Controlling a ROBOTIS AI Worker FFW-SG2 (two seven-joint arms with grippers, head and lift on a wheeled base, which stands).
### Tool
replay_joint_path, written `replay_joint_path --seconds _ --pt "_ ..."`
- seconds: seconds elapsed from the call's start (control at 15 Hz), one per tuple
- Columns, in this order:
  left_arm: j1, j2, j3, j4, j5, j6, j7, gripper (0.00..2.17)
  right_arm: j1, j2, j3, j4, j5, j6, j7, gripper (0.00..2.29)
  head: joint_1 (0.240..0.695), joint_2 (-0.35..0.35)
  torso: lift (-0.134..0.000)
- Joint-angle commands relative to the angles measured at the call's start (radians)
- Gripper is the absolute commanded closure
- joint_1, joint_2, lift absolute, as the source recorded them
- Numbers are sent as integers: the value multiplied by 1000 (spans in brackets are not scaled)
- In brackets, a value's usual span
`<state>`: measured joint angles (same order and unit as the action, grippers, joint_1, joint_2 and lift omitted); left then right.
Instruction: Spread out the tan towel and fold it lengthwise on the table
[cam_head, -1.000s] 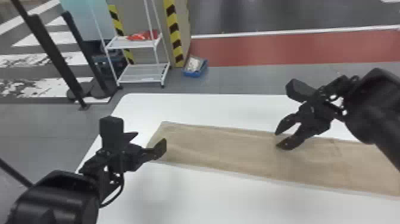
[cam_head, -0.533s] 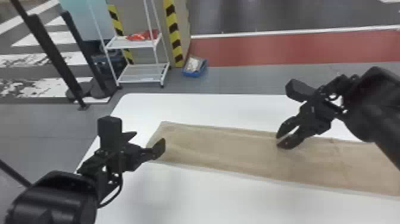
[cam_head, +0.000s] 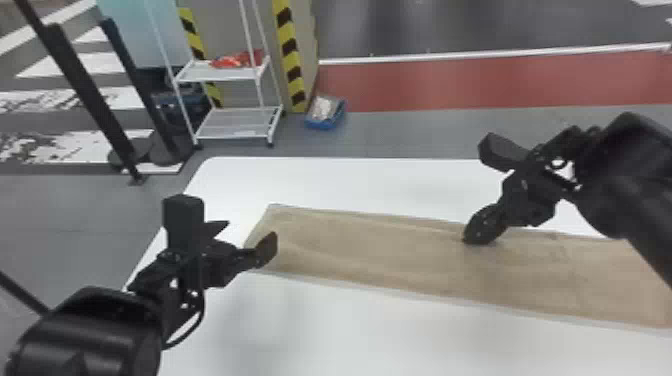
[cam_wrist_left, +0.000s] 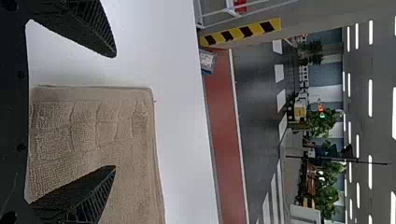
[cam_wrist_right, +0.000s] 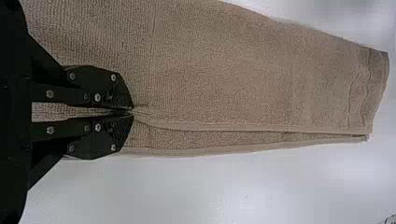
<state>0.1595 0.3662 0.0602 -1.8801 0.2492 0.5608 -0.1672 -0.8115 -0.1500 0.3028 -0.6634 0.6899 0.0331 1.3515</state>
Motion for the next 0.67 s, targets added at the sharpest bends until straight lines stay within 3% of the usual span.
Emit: replay_joint_path --seconds 0.0,0.6 --pt "-2 -1 0 -1 1 0 0 22 0 1 -2 -2 -1 0 0 1207 695 159 -124" --pt "-29 0 -3 7 1 3 0 22 12 3 -21 -39 -1 9 -58 1190 695 155 -124"
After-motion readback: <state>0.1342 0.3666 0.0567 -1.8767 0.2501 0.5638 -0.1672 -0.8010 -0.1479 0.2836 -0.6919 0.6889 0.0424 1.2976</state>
